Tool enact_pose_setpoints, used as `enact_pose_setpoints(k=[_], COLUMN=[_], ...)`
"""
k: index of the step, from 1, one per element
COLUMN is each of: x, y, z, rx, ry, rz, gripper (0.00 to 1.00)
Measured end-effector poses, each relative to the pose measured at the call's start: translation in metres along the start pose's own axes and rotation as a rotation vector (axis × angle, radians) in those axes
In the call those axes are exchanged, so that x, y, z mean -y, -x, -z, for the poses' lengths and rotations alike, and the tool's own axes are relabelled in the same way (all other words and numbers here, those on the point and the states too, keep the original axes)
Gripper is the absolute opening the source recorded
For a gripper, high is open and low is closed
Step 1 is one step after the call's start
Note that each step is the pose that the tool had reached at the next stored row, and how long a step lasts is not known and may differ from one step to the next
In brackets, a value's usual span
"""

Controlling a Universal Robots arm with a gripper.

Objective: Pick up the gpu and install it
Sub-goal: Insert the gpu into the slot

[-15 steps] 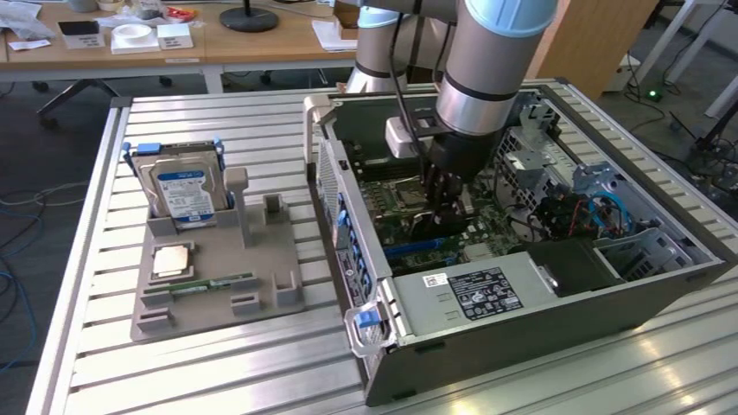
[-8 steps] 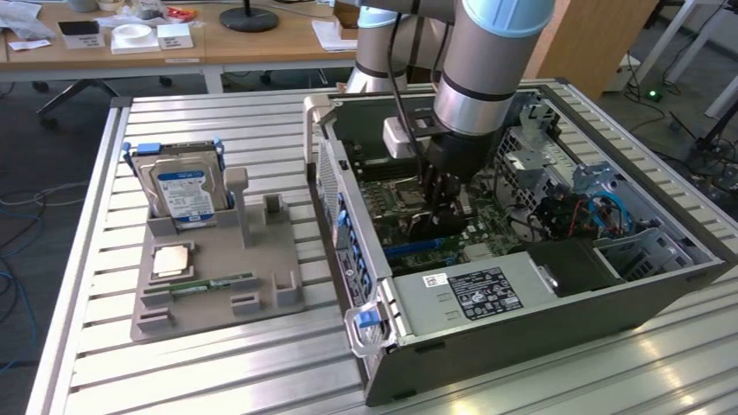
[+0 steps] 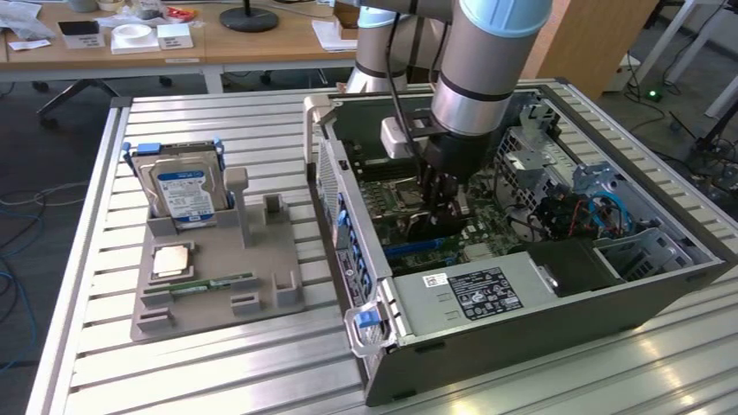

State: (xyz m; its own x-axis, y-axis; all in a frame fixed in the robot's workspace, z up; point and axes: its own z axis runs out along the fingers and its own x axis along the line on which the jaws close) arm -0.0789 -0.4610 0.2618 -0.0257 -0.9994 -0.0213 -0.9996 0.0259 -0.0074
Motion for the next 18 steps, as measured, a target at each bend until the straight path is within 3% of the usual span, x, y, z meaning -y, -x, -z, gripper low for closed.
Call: enact_pose_setpoints(k=[18], x=[-0.0022], y=[0.0009], z=[-0.0003], rx=[0.0001], ry=[0.0000], rz=[0.000], gripper=[0.27])
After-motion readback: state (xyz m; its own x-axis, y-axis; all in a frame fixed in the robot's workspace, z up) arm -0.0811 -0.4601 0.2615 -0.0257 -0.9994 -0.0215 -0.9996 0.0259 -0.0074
